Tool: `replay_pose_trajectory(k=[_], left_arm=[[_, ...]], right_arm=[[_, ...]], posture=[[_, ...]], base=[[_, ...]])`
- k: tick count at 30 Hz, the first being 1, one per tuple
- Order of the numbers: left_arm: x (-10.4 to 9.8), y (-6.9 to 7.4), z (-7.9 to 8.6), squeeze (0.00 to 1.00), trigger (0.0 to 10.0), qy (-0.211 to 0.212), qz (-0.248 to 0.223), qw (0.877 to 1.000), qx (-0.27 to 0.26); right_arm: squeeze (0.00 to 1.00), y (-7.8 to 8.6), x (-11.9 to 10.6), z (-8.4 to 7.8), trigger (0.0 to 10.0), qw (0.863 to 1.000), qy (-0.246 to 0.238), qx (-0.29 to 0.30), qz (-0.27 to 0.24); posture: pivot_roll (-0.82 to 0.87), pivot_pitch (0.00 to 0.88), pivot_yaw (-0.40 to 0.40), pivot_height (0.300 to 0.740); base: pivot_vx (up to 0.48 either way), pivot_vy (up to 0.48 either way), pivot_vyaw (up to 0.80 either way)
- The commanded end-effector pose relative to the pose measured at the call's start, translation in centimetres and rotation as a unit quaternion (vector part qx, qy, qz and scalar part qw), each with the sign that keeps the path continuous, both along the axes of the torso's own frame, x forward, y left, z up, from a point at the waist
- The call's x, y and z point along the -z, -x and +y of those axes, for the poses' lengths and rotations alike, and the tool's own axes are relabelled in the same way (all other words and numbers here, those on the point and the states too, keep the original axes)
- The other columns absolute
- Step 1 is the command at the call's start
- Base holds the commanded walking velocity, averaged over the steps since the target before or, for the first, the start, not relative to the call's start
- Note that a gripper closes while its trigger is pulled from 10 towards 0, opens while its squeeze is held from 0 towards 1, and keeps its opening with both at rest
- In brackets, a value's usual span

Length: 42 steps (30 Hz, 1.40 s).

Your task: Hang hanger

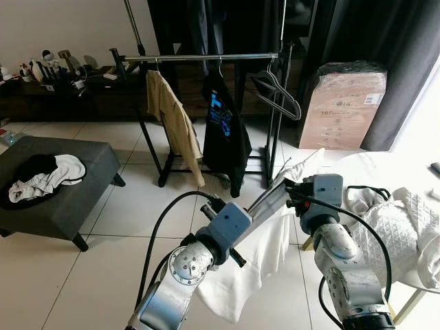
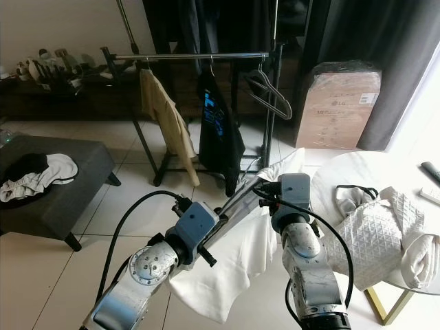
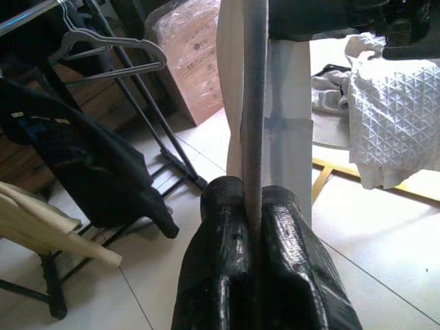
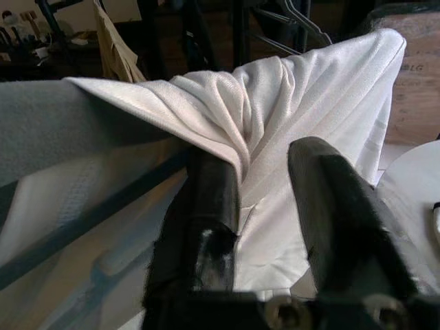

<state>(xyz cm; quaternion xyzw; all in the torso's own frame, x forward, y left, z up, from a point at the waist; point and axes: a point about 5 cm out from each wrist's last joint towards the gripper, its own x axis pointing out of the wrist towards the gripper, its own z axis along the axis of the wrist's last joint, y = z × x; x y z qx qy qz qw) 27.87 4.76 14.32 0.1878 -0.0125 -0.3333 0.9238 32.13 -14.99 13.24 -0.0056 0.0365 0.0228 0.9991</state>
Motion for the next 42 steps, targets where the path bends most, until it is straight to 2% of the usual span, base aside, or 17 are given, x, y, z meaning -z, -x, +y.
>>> replay_pose_trajectory(k=[1, 14, 19, 26, 30, 39, 42], left_arm=[[-0.6, 0.3, 0.0, 0.00, 10.0, 0.000, -0.013, 1.000, 0.004], [-0.4, 0.4, 0.1, 0.00, 10.0, -0.006, -0.009, 1.000, 0.008], [-0.4, 0.3, 0.2, 0.00, 10.0, -0.008, -0.010, 1.000, 0.000], [-0.3, -0.5, 0.8, 0.00, 10.0, -0.021, -0.015, 0.999, -0.041], [0.1, -0.8, 1.1, 0.00, 10.0, -0.037, -0.009, 0.998, -0.058], [0.9, -1.1, 1.6, 0.00, 10.0, -0.063, 0.013, 0.994, -0.086], [1.5, -1.0, 1.8, 0.00, 10.0, -0.079, 0.027, 0.992, -0.090]], right_arm=[[0.00, -0.3, -0.5, -0.6, 0.0, 1.000, -0.002, 0.015, -0.007], [0.00, -0.3, -0.5, -0.8, 0.0, 1.000, -0.001, 0.017, -0.010], [0.00, -0.1, -0.5, -0.4, 0.0, 1.000, -0.002, -0.003, -0.009], [0.00, 0.6, -0.5, 0.1, 0.0, 0.999, 0.003, -0.044, 0.003], [0.00, 1.4, -1.3, 0.4, 0.0, 0.997, 0.007, -0.070, -0.013], [0.00, 2.0, -2.7, -0.4, 0.0, 0.997, 0.006, -0.059, -0.047], [0.00, 2.0, -4.1, 0.1, 0.0, 0.993, -0.008, -0.083, -0.084]], posture=[[-0.17, 0.079, 0.039, 0.740], [-0.17, 0.081, 0.040, 0.740], [-0.17, 0.083, 0.039, 0.740], [-0.17, 0.084, 0.036, 0.740], [-0.18, 0.086, 0.034, 0.740], [-0.18, 0.089, 0.035, 0.740], [-0.19, 0.090, 0.035, 0.740]], base=[[0.000, 0.000, 0.00], [0.000, 0.000, 0.00], [0.000, 0.000, 0.00], [0.000, 0.000, 0.00], [0.000, 0.000, 0.00], [0.000, 0.000, 0.00], [0.000, 0.000, 0.00]])
